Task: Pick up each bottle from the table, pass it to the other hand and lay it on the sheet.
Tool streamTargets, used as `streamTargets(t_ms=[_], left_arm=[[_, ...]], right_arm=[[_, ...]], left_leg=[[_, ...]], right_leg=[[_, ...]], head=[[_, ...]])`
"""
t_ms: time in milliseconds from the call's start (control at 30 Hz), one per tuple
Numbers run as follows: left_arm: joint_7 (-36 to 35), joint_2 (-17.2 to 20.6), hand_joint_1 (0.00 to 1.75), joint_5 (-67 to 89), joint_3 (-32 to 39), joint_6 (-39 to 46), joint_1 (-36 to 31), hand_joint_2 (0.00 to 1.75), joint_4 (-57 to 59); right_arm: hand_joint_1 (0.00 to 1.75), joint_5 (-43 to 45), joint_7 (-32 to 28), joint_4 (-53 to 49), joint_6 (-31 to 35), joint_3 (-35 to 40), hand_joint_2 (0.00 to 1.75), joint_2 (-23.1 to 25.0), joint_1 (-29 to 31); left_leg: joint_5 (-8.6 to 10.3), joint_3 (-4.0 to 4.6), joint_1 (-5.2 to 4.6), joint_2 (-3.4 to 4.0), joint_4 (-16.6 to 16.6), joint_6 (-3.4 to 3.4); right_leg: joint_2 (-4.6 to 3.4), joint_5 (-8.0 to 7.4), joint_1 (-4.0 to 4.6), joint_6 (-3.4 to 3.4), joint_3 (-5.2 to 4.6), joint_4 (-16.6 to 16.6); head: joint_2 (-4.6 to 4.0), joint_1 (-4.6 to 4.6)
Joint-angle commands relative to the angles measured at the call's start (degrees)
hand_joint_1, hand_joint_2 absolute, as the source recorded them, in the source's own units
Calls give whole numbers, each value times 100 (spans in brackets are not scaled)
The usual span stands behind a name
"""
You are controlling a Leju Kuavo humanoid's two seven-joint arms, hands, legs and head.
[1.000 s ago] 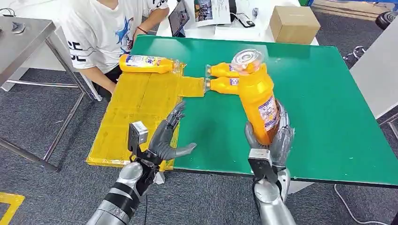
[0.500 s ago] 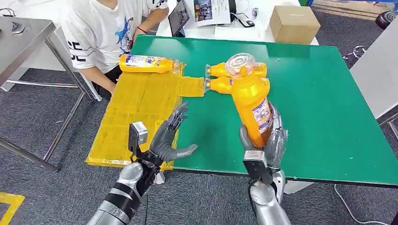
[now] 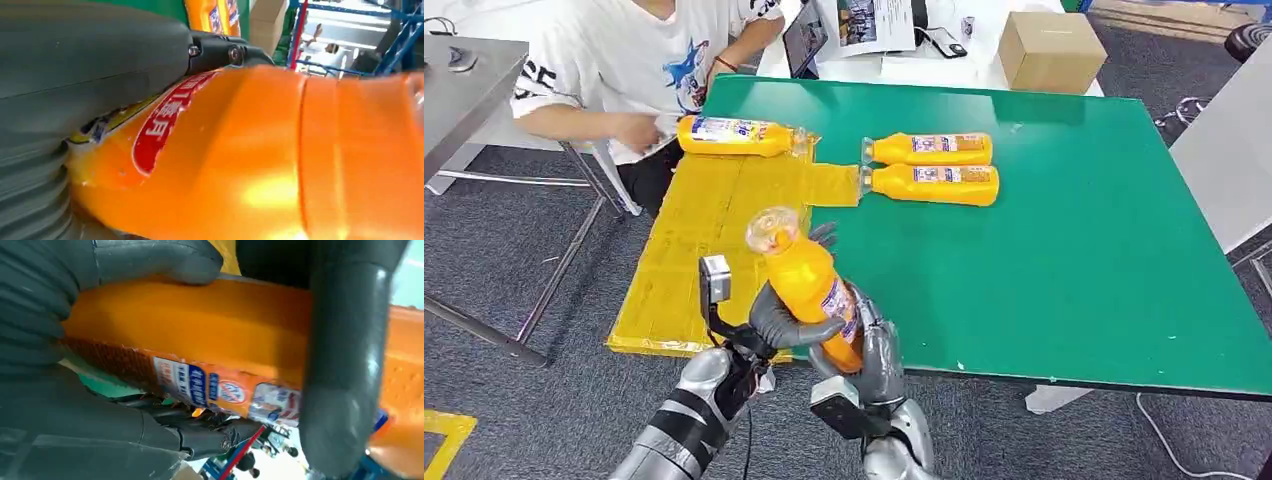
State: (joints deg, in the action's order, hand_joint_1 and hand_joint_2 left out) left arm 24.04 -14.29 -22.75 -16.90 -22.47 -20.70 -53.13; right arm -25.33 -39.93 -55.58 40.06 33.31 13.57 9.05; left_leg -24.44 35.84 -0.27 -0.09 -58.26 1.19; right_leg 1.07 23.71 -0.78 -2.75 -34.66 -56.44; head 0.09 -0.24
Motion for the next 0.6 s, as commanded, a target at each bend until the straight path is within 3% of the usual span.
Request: streamTargets(t_ms=[33, 600], left_arm=[[-47, 140, 0, -50, -320, -48, -377, 175, 639], [-57, 140, 0, -85, -328, -75, -384, 175, 656]], right_arm=[[175, 134, -7, 1311, -6, 1015, 175, 32, 392], [175, 132, -7, 1330, -6, 1008, 175, 49, 416]], left_leg=[[-9, -34, 6, 7, 5, -7], [-5, -13, 3, -1, 0, -6]], right_leg=[[-13, 4, 4, 8, 35, 11], [0, 4, 4, 6, 14, 4]], head=[[0, 0], [0, 0]])
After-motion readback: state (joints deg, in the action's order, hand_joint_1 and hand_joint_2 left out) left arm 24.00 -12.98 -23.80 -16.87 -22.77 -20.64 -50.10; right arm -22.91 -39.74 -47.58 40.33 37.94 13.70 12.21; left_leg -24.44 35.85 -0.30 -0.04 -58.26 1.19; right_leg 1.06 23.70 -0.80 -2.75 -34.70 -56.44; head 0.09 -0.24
